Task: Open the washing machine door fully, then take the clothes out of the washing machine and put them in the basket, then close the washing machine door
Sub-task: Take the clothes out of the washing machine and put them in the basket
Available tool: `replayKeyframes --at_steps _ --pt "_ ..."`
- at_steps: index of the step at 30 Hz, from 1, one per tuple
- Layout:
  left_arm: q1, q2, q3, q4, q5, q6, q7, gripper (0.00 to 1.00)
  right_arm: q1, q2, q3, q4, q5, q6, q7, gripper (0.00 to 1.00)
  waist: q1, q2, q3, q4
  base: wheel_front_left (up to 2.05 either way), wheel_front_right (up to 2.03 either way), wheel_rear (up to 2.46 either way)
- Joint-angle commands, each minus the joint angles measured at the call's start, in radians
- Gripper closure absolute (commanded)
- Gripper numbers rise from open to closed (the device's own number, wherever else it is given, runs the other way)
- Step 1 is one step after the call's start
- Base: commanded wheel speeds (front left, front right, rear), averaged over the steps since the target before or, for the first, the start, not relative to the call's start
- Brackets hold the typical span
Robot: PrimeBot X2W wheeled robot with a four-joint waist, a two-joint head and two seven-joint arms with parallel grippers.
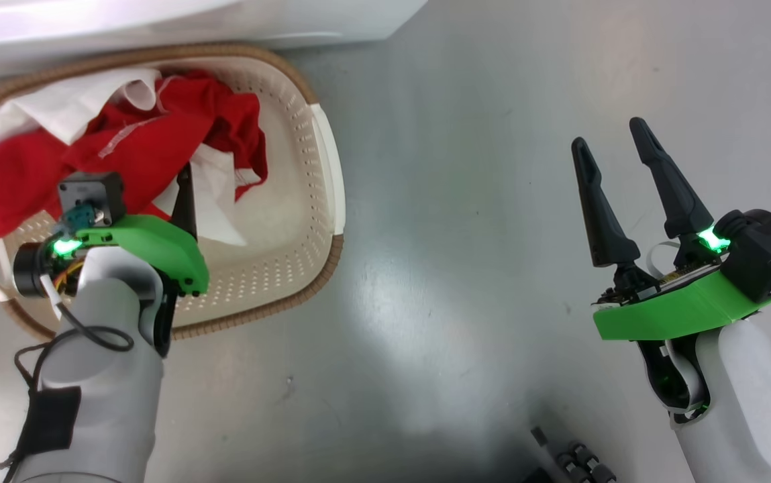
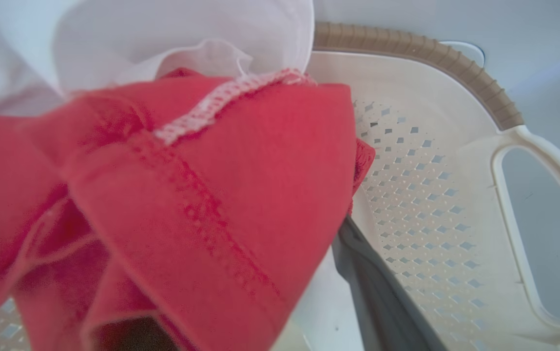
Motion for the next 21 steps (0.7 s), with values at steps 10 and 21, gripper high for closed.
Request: replayKeyframes --at_steps 10,21 --pt "0.12 0.016 0.031 -0.068 -0.032 -0.005 -0.005 0.0 0.054 -0.018 0.014 0.006 0.002 0.006 -0.006 0.0 0.0 -0.0001 -0.144 0.026 0.0 0.0 0.0" --pt "0.247 0.013 0.048 -0.205 -0.044 -0.017 -0.005 0.0 0.121 -0.034 0.008 0.031 -0.003 0.006 -0.006 0.0 0.0 -0.0001 -0.309 0.052 0.0 0.0 0.0"
